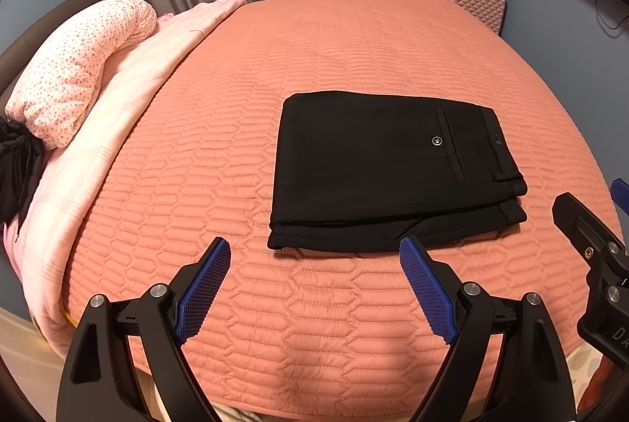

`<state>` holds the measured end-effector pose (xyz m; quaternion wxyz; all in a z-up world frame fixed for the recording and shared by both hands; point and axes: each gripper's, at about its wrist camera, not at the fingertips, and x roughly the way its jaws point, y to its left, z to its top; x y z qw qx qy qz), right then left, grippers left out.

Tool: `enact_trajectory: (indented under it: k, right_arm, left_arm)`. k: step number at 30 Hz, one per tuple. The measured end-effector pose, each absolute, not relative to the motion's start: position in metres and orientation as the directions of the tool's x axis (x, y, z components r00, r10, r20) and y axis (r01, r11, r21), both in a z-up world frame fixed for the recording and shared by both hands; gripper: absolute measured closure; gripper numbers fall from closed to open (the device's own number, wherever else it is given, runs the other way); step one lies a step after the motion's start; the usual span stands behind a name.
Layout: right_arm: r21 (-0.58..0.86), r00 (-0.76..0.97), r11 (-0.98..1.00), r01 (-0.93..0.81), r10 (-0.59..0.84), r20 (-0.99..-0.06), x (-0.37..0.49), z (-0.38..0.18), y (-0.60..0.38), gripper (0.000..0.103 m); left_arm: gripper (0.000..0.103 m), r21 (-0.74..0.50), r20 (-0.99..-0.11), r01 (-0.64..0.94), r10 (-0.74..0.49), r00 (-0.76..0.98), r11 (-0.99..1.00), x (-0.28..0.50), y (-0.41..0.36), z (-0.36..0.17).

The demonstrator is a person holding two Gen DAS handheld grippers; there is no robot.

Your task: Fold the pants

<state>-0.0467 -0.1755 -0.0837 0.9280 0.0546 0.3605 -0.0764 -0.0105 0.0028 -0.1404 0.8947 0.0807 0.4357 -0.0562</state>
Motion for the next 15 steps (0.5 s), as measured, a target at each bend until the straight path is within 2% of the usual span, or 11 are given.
enact_trajectory:
  k: [15]
  right_arm:
    - [0.050,0.729,0.981,0.189,-0.106,-0.676,-0.0491,-0.0825,-0.1783,0.005]
  left_arm:
    - [0.017,0.091,-0.792,0.185,-0.042,0.609,0.979,-0.0099,0.0051,-0.1421]
